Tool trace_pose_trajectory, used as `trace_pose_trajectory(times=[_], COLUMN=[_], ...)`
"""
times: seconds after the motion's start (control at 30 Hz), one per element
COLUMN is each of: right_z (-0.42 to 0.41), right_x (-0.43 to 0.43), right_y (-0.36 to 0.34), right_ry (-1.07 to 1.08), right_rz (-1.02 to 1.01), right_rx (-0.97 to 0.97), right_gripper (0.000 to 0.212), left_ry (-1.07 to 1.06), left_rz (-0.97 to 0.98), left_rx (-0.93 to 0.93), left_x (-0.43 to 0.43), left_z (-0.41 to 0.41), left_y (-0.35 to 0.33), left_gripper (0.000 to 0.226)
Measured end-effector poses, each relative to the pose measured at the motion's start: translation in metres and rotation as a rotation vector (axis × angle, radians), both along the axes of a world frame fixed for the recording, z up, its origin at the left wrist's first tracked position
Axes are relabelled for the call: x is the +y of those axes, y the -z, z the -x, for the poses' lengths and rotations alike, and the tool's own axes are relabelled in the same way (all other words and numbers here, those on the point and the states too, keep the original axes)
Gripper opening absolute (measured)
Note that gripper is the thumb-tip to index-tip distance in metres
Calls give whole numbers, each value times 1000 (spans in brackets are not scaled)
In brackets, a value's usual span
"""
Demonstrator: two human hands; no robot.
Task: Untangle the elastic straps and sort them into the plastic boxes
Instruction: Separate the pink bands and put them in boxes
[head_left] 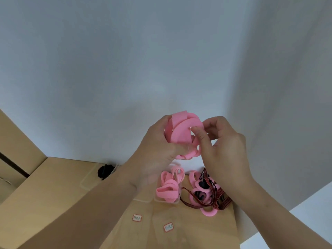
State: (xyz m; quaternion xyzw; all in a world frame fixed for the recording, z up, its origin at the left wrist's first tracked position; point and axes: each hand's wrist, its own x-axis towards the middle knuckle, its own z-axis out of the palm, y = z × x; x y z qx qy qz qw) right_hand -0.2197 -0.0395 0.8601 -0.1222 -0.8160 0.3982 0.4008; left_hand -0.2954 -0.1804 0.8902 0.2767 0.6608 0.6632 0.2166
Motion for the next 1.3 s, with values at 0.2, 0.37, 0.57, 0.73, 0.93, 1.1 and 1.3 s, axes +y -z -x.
trace_pose_trajectory(times=[0.2, 0.37, 0.57, 0.73, 0.93, 1.1, 1.3], right_z=[1, 4, 6, 4, 3, 5, -3], right_x=[4, 14, 4, -4, -3, 0, 29], right_y=[0, -6, -6, -2, 2, 5, -18], right_ry=[-89, -250, -312, -339, -314, -174, -268], right_rz=[44, 182, 65, 19, -240, -474, 9], right_rx=[65, 67, 132, 196, 244, 274, 156], right_gripper=[15, 13, 14, 17, 31, 37, 34], left_ry=[165, 368, 507, 530, 521, 561, 610], left_rz=[-84, -108, 25, 77, 192, 334, 497], left_rx=[-169, -302, -348, -341, -288, -199, -141], left_x=[-4, -12, -21, -22, -23, -21, -11], left_z=[7, 16, 24, 25, 24, 29, -4], left_y=[-1, -10, -14, -11, -12, -21, 11], left_gripper=[68, 67, 58, 44, 35, 38, 38])
